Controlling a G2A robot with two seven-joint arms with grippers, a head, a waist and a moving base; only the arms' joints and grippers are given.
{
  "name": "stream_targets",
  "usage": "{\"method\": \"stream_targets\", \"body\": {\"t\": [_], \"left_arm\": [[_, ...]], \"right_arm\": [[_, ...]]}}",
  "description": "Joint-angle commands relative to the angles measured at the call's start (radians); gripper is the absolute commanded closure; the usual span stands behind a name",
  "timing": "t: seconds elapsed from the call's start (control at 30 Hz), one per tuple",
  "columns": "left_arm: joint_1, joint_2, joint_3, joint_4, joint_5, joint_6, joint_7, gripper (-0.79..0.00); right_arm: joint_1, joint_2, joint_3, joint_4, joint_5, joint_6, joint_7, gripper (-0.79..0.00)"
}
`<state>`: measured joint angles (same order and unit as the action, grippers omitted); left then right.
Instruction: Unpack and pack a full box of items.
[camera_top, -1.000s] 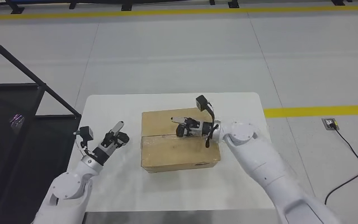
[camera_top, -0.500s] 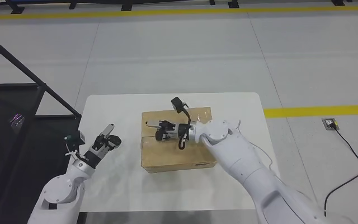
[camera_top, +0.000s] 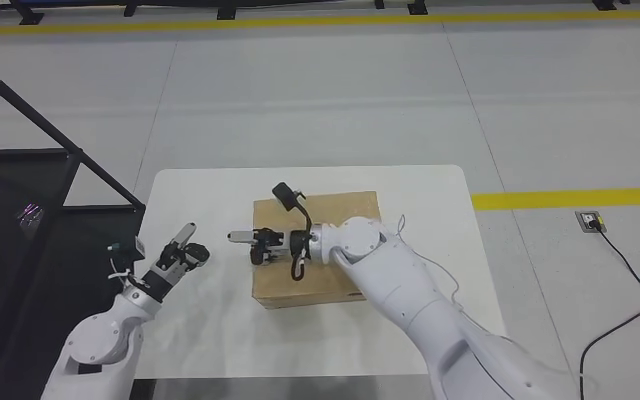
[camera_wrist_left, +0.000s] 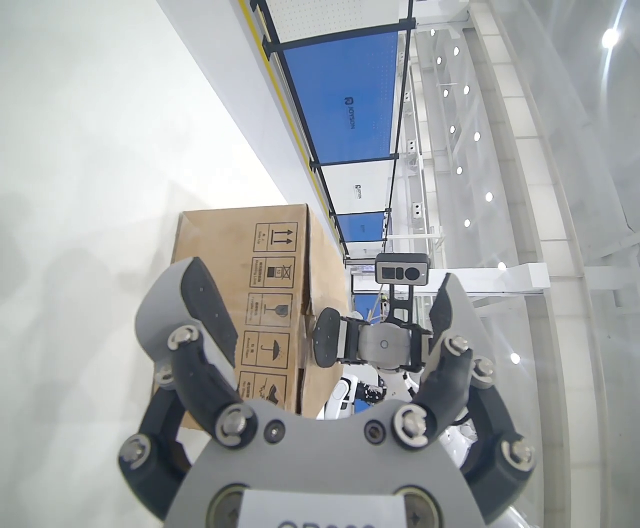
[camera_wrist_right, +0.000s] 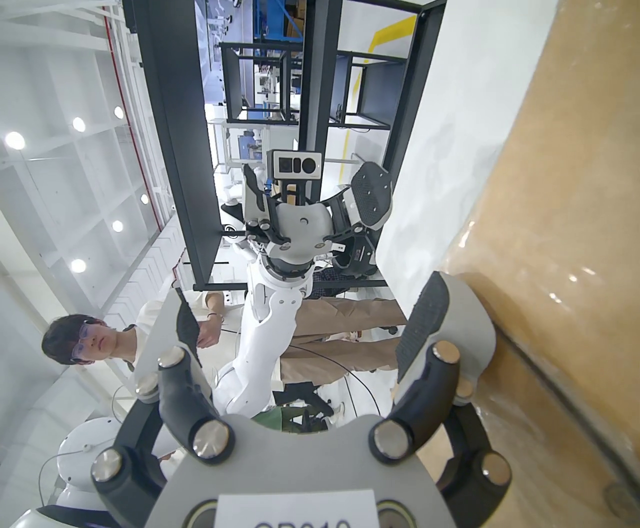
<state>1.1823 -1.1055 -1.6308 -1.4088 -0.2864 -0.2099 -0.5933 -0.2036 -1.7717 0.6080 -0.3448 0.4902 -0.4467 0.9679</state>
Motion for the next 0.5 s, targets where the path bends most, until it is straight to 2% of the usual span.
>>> {"method": "stream_targets", "body": {"t": [0.0, 0.13, 0.27, 0.47], "left_arm": [[-0.003, 0.001, -0.001, 0.003, 0.0, 0.001, -0.008, -0.785], [-0.009, 0.004, -0.008, 0.008, -0.001, 0.002, -0.02, -0.785], [-0.015, 0.008, -0.023, 0.015, -0.012, -0.003, -0.032, -0.785], [-0.016, 0.014, -0.056, 0.013, -0.043, -0.007, -0.054, -0.785]], "right_arm": [[0.004, -0.009, 0.004, 0.015, 0.009, -0.019, 0.025, -0.785], [0.013, -0.014, 0.026, 0.027, 0.032, -0.13, 0.089, -0.785], [0.024, -0.001, 0.055, 0.027, 0.038, -0.268, 0.13, -0.785], [0.0, 0.051, 0.077, -0.089, -0.045, -0.371, 0.034, -0.785]]}}
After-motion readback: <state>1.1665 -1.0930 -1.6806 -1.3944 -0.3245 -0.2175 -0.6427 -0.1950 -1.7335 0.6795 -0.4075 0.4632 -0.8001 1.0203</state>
